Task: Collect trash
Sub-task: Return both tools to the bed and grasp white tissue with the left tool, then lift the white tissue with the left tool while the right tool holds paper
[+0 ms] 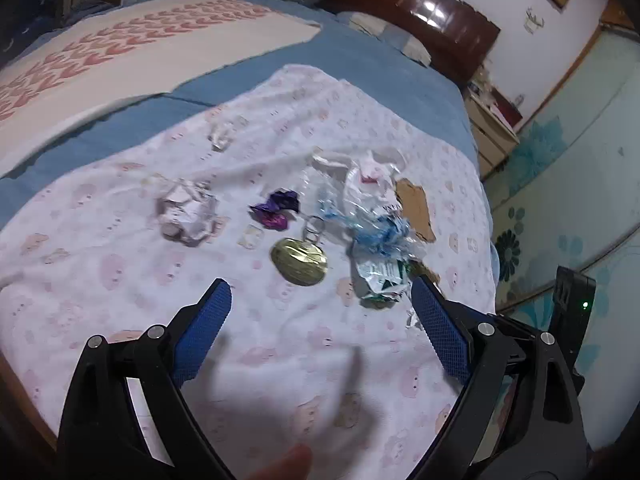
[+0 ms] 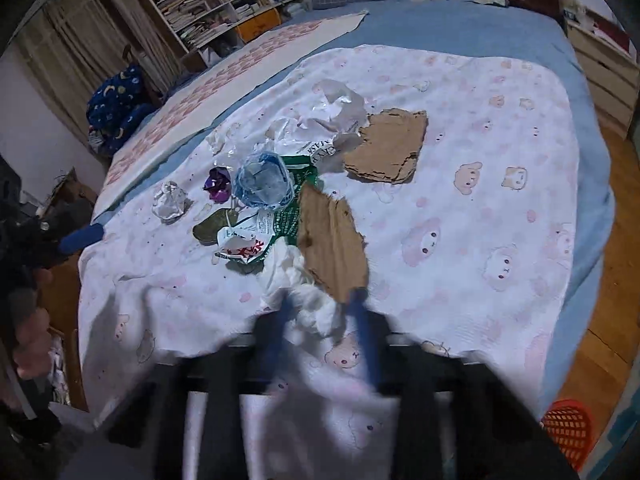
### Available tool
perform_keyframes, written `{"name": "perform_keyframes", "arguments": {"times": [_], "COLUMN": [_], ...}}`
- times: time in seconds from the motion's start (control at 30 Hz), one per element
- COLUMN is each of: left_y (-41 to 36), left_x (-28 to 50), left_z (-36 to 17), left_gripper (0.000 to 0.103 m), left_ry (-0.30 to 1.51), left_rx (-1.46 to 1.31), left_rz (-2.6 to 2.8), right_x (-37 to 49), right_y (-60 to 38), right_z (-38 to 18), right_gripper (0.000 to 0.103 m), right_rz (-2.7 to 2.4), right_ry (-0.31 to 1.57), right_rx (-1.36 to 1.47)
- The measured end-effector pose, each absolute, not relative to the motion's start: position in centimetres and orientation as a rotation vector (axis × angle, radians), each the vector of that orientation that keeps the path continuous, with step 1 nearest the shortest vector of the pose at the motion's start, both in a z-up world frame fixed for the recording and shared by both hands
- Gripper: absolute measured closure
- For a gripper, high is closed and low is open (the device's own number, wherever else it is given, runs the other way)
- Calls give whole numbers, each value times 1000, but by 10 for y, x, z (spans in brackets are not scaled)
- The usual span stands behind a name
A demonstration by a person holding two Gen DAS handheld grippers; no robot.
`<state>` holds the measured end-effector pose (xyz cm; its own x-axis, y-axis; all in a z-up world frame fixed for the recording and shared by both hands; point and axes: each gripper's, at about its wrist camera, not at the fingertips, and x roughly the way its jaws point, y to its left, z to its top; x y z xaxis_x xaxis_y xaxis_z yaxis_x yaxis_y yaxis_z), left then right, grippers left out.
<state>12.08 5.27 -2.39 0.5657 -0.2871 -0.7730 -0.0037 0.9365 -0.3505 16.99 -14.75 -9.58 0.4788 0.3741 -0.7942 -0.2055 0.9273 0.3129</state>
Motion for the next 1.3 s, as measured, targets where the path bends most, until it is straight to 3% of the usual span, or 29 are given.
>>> {"name": "perform_keyframes", "arguments": {"times": [0.37, 0.77, 0.8, 0.87, 0.93, 1.07, 1.3], "left_y": [-11, -88, -90, -93, -96, -92, -75], "left_x": [128, 150, 151, 151, 151, 150, 128], "left_z": [-45, -89, -92, -93, -93, -88, -56], "left_gripper": [12, 13, 15, 38, 82, 88, 89], "left_ry": [1054, 1141, 1147, 1143, 1126, 1125, 1029], "left_rx": [-215, -93, -89, -71, -27, -69, -83], "left_rz": [-285, -298, -290, -272, -245, -249, -210], "right_x": [166, 133, 131, 129, 126, 123, 119], "right_y": [-163, -244, -250, -256, -266, -279, -285], "right_z": [-78, -50, -50, -49, -50, -50, -41], "right_gripper": [87, 87, 87, 87, 87, 87, 87], "right_rz": [400, 329, 323, 317, 310, 298, 313], "right_ry": [968, 899, 896, 893, 895, 892, 866], "right_rx": [255, 381, 385, 384, 392, 398, 397]}}
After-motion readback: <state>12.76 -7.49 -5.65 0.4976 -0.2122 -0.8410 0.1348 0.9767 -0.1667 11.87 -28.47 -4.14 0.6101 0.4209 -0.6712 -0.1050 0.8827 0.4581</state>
